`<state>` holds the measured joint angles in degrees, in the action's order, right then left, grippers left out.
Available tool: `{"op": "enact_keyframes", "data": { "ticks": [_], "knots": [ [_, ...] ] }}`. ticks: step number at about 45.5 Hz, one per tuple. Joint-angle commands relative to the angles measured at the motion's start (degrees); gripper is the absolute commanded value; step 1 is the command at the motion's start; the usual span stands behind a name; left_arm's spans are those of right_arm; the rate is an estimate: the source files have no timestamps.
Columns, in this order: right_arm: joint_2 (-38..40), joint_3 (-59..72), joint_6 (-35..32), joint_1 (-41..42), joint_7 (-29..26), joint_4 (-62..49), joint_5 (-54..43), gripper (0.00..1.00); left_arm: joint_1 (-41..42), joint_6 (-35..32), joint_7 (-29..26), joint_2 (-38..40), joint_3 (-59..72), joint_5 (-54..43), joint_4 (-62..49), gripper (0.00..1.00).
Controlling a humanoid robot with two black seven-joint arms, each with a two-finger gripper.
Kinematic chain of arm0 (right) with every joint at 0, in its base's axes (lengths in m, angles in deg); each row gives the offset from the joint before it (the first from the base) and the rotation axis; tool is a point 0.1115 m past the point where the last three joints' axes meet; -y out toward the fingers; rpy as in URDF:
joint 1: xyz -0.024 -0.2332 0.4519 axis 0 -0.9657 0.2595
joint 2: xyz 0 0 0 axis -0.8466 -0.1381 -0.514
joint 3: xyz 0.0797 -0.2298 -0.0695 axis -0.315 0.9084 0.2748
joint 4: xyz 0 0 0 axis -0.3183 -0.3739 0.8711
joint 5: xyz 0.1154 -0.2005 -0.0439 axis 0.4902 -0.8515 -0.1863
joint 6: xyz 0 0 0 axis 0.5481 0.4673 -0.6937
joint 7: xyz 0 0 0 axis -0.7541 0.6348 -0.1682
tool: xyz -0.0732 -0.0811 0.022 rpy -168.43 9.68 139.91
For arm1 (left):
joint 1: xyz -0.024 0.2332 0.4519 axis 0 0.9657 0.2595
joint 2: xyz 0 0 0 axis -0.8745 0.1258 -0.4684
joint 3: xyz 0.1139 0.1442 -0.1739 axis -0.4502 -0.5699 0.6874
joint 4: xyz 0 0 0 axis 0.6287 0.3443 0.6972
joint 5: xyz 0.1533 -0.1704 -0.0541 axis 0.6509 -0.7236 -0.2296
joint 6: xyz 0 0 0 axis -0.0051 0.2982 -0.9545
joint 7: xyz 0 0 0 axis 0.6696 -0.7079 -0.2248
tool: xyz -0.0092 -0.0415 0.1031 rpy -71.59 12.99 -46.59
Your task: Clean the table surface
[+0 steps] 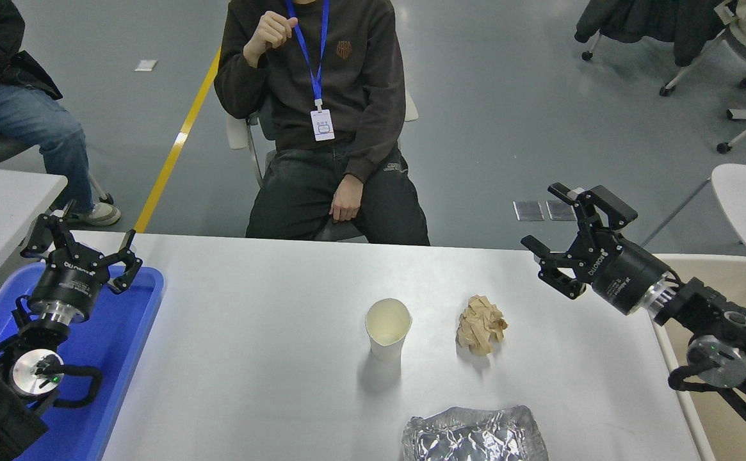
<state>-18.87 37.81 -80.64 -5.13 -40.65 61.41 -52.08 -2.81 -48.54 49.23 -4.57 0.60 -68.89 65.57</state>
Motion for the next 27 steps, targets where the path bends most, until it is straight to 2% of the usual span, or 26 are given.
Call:
{"op": "enact_keyframes", "data": {
  "ticks": [1,20,27],
  "knots": [
    [0.2,4.5,0.0,3.6,-2.0,3.9,-7.6,0.99,0.0,0.0,0.0,0.0,0.0,0.0,0.0,1.00],
    [0.1,15.0,0.2,13.0,-5.8,6.2,-12.0,0.99,0.0,0.0,0.0,0.0,0.0,0.0,0.0,1.00],
    [-1.3,20.8,3.0,17.1,-8.4,6.1,-12.0,0.99,0.0,0.0,0.0,0.0,0.0,0.0,0.0,1.00]
  ]
}}
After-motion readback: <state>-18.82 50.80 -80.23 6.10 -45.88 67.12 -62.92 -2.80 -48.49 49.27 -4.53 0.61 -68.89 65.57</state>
